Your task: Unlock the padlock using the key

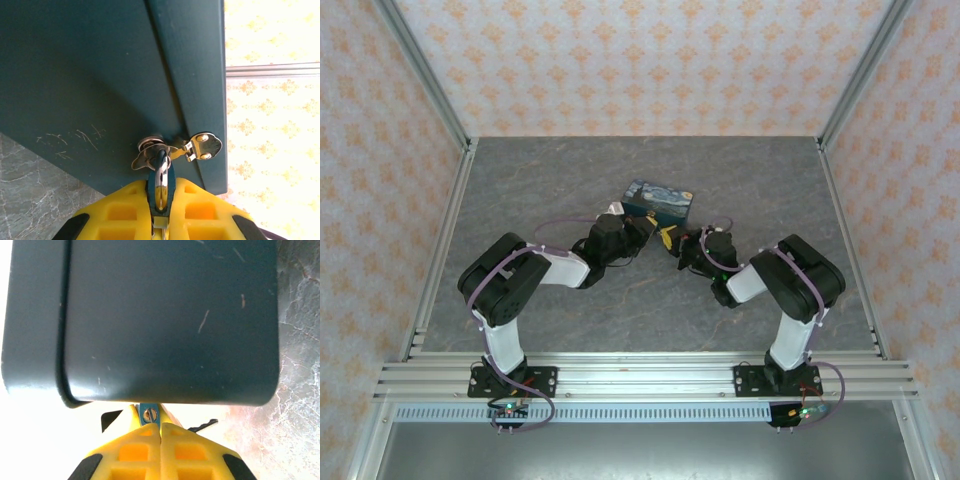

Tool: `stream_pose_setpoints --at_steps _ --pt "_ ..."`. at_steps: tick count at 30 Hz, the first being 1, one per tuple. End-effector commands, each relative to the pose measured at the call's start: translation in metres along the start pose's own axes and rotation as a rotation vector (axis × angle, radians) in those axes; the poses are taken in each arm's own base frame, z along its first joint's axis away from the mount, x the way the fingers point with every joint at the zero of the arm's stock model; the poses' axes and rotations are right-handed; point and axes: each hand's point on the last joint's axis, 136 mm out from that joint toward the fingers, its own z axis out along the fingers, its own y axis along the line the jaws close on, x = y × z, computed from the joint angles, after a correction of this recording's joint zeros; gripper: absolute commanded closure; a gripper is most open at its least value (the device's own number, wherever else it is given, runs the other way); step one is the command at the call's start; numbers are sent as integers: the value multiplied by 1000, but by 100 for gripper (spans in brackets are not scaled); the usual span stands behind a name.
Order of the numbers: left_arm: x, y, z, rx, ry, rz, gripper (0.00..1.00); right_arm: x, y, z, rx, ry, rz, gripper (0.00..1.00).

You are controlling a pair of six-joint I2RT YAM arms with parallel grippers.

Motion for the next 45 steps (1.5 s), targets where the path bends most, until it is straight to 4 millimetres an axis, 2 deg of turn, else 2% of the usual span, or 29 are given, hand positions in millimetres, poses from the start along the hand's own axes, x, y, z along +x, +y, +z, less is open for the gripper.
stream_pose_setpoints --at_steps 1,21,27,33,39,45 --pt "57 -14 -5 43 223 25 100 3 62 6 -209 -15 -13 100" --pt "55 -4 0 10 215 27 100 21 69 5 -147 13 -70 100" --pt "56 -3 0 6 219 30 100 22 62 7 -94 14 -112 100" --pt "56 -4 -2 3 216 35 100 14 48 3 -66 -10 -122 100" --pt "54 -5 -3 2 210 37 100 -4 35 -13 -40 -46 -125 100" --pt "55 -5 -2 4 212 37 100 -15 32 -23 -24 -58 -133 100"
